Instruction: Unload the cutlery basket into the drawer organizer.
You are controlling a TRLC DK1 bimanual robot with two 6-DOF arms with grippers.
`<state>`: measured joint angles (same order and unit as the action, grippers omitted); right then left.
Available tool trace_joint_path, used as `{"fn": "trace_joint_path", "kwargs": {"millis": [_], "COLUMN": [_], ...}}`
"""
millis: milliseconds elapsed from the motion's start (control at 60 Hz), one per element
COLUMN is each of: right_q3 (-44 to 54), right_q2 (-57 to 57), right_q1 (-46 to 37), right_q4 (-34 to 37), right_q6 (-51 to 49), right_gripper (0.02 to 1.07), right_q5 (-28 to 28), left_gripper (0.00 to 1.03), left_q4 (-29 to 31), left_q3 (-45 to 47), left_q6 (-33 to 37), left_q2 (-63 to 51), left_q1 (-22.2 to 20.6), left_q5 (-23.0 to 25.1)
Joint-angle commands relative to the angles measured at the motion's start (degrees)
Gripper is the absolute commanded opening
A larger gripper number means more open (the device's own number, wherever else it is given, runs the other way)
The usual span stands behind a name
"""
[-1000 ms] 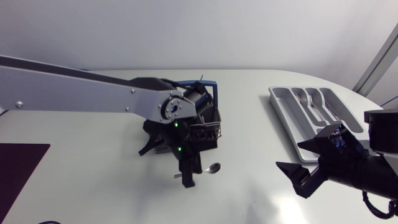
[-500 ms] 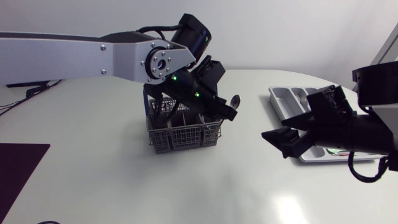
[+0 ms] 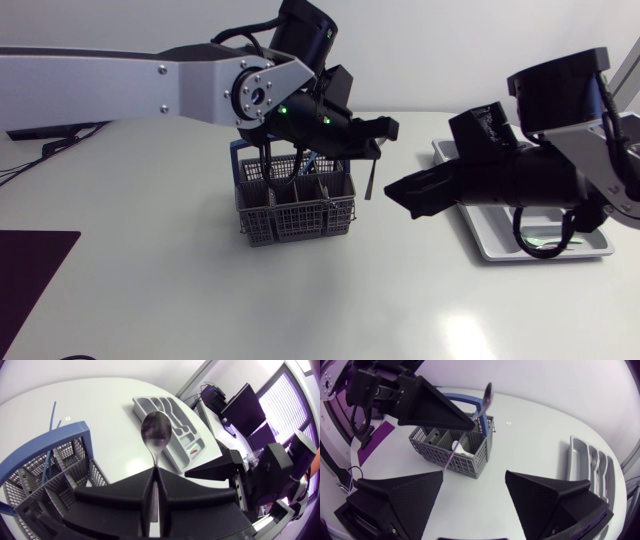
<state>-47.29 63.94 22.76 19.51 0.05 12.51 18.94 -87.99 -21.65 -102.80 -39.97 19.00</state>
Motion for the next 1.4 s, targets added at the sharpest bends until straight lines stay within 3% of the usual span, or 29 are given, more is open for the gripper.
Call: {"fn": "trace_joint_path", "kwargs": {"millis": [0,50,183,350,583,800,1167,1283,1383], "right_q3": [-1.2,-1.3,-2.4,-3.8,-4.3,-2.8,-1.7,-1.1,-0.3], "right_q2": [1.4,1.6,3.3,4.7,6.5,5.7,5.8,5.6,4.2], "right_q1": [2.5,3.5,3.2,2.8,1.8,1.6,2.4,2.0,1.1], "right_q4": [-1.2,-1.9,-3.4,-4.9,-6.7,-8.9,-7.5,-7.1,-6.8], "right_q6": [1.9,2.1,2.8,3.8,4.3,3.7,0.6,0.2,-0.6], "right_gripper": [0.91,0.91,0.73,0.60,0.29,0.15,0.08,0.08,0.08], "right_q5": [-1.8,-3.4,-3.8,-3.8,-3.9,-4.6,-1.9,-1.0,-0.8], "left_gripper": [0.03,0.03,0.03,0.03,0.03,0.03,0.09,0.26,0.54], "left_q4": [-1.5,-2.5,-6.1,-7.2,-7.2,-7.2,-8.7,-9.4,-7.8], "left_q3": [-1.5,-1.2,1.4,1.6,2.1,2.7,4.8,4.7,3.7], "left_q6": [-3.4,-4.5,-5.8,-6.0,-6.0,-6.2,-6.5,-6.3,-2.9], "left_q2": [-0.9,-0.9,-0.1,-0.5,-0.6,-0.2,2.2,3.0,3.3], "left_q1": [-0.6,-0.7,-1.6,-2.7,-3.5,-3.5,-3.5,-3.6,-4.8], "left_q5": [-0.3,-0.3,-0.2,-0.4,-1.7,-2.0,-3.0,-3.0,-4.8]}}
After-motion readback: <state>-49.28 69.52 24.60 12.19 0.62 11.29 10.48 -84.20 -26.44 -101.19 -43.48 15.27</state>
